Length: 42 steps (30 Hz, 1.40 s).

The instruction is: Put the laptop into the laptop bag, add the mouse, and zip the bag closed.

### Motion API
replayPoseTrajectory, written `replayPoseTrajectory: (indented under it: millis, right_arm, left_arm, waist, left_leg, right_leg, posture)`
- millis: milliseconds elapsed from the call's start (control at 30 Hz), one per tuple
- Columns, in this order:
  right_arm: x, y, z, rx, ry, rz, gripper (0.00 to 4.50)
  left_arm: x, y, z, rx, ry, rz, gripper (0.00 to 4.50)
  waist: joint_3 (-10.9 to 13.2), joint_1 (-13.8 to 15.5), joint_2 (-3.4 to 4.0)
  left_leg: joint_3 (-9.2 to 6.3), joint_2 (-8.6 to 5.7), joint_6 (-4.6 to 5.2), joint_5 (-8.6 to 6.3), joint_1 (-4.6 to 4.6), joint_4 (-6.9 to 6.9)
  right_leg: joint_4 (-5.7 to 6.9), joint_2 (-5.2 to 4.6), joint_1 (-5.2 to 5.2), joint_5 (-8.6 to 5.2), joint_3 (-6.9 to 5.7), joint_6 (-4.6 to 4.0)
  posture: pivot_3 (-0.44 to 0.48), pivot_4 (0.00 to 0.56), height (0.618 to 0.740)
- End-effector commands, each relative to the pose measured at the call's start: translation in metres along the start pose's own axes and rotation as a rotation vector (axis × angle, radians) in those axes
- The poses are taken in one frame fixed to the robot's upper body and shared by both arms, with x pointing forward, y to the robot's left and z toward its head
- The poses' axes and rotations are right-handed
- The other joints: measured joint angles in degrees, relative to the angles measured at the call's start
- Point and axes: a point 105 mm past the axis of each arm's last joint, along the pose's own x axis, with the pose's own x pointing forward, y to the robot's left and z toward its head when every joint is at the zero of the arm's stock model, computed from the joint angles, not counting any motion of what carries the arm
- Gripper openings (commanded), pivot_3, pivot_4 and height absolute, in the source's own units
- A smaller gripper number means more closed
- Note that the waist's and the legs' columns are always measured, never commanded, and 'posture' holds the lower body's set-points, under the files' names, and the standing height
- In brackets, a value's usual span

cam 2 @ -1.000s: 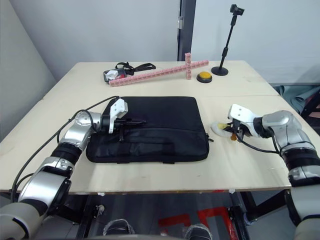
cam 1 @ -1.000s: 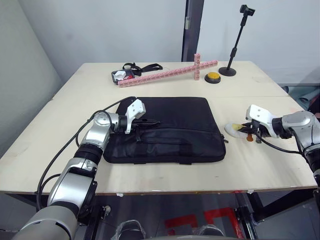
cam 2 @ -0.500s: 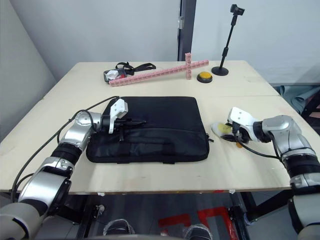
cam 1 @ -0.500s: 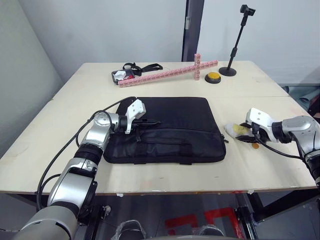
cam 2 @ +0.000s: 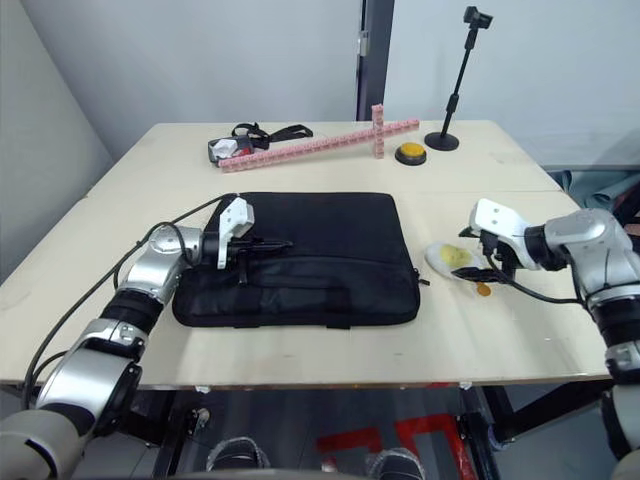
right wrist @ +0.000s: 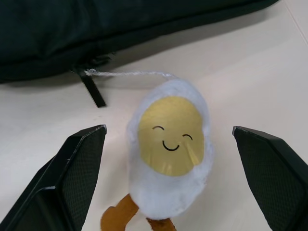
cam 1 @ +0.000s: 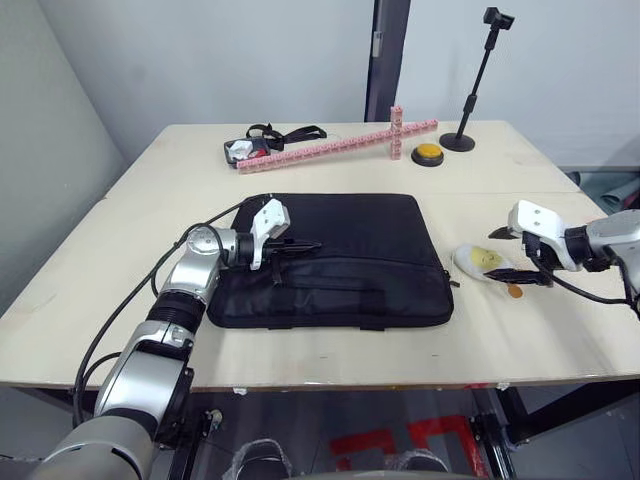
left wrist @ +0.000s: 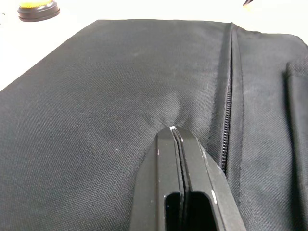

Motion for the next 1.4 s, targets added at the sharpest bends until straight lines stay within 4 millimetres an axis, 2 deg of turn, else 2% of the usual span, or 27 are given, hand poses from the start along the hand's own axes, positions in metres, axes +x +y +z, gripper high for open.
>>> replayPoseTrajectory:
  millis: [33,67,167,300,500,633,667,767,900,1167,1400]
  right_arm:
    - [-0.020,-0.001,0.019,-0.013,-0.033,0.035,4.41]
    - [-0.022,-0.001,0.021,-0.022,-0.029,0.039,4.41]
    - [-0.025,-0.002,0.029,-0.027,-0.039,0.055,4.50]
    - [-0.027,-0.004,0.036,-0.026,-0.047,0.082,4.50]
    - [-0.027,-0.006,0.038,-0.030,-0.036,0.108,4.50]
    - [-0.032,-0.004,0.043,-0.025,-0.042,0.133,4.50]
    - [-0.035,-0.005,0.044,-0.020,-0.043,0.125,4.50]
    - [-0.043,-0.003,0.047,-0.007,-0.047,0.118,4.50]
    - [-0.055,-0.003,0.049,-0.001,-0.046,0.089,4.50]
    - [-0.062,0.002,0.052,0.018,-0.077,0.078,4.50]
    - [-0.078,0.003,0.062,0.021,-0.117,0.079,4.50]
  left_arm:
    - [-0.002,-0.013,-0.017,-0.124,0.044,-0.051,0.00]
    - [-0.004,-0.013,-0.010,-0.122,0.023,-0.048,0.00]
    - [-0.013,-0.015,0.007,-0.107,-0.007,-0.052,0.85]
    - [-0.029,-0.016,0.027,-0.082,-0.028,-0.026,2.25]
    - [-0.063,-0.018,0.045,-0.048,0.010,0.028,4.45]
    - [-0.096,-0.020,0.055,-0.043,0.055,0.090,4.48]
    - [-0.119,-0.019,0.056,-0.038,0.100,0.149,4.48]
    - [-0.166,-0.017,0.061,-0.036,0.194,0.279,4.48]
    - [-0.206,-0.019,0.065,-0.066,0.260,0.402,4.48]
    - [-0.269,-0.018,0.061,-0.101,0.361,0.581,4.48]
    - [-0.292,-0.026,0.071,-0.117,0.379,0.618,4.48]
  waist:
    - [0.04,-0.04,-0.02]
    - [0.07,-0.12,-0.03]
    - [0.24,-0.32,-0.02]
    - [0.47,-0.49,0.00]
    - [0.56,-0.56,-0.07]
    - [0.57,-0.54,-0.06]
    - [0.60,-0.54,-0.07]
    - [0.79,-1.01,-0.14]
    - [0.83,-0.79,-0.15]
    - [0.85,-0.50,-0.17]
    - [0.85,-0.47,-0.18]
  left_leg:
    - [0.01,0.00,0.01,-0.01,-0.03,-0.03]
    - [0.02,0.00,0.03,-0.01,-0.04,-0.05]
    - [0.07,0.02,0.49,0.22,-0.27,-0.05]
    - [0.10,0.03,0.56,0.21,-0.54,-0.05]
    - [0.09,0.05,0.62,0.22,-0.98,0.08]
    - [0.08,0.06,0.62,0.22,-0.98,0.15]
    - [0.09,0.06,0.62,0.21,-0.97,0.17]
    - [0.08,0.14,0.61,0.21,-0.97,0.21]
    - [0.08,0.17,0.60,0.21,-0.97,0.28]
    - [0.02,0.19,0.62,0.20,-0.93,0.57]
    - [0.02,0.19,0.64,0.20,-0.92,0.63]
  right_leg:
    - [-0.01,0.00,-0.06,0.00,-0.01,0.00]
    - [-0.01,0.01,-0.13,0.00,-0.01,0.00]
    - [-0.01,0.02,-0.39,0.01,-0.01,-0.02]
    - [0.00,0.04,-0.70,0.01,-0.02,-0.03]
    - [0.13,0.05,-1.18,0.02,-0.03,-0.04]
    - [0.22,0.05,-1.21,0.02,-0.03,-0.05]
    - [0.25,0.05,-1.21,0.02,-0.02,-0.05]
    - [0.36,0.11,-1.28,0.02,-0.02,-0.04]
    - [0.36,0.12,-1.25,0.02,-0.01,-0.05]
    - [0.65,0.12,-1.22,0.02,0.02,-0.06]
    - [0.74,0.11,-1.21,0.03,0.04,-0.07]
  posture:
    - [0.000,0.150,0.740]
    - [0.000,0.150,0.740]
    - [0.000,0.150,0.740]
    - [0.000,0.150,0.740]
    - [0.000,0.150,0.740]
    - [0.000,0.150,0.740]
    - [0.000,0.150,0.740]
    - [0.000,0.150,0.740]
    - [0.000,0.150,0.740]
    - [0.000,0.150,0.740]
    - [0.000,0.150,0.740]
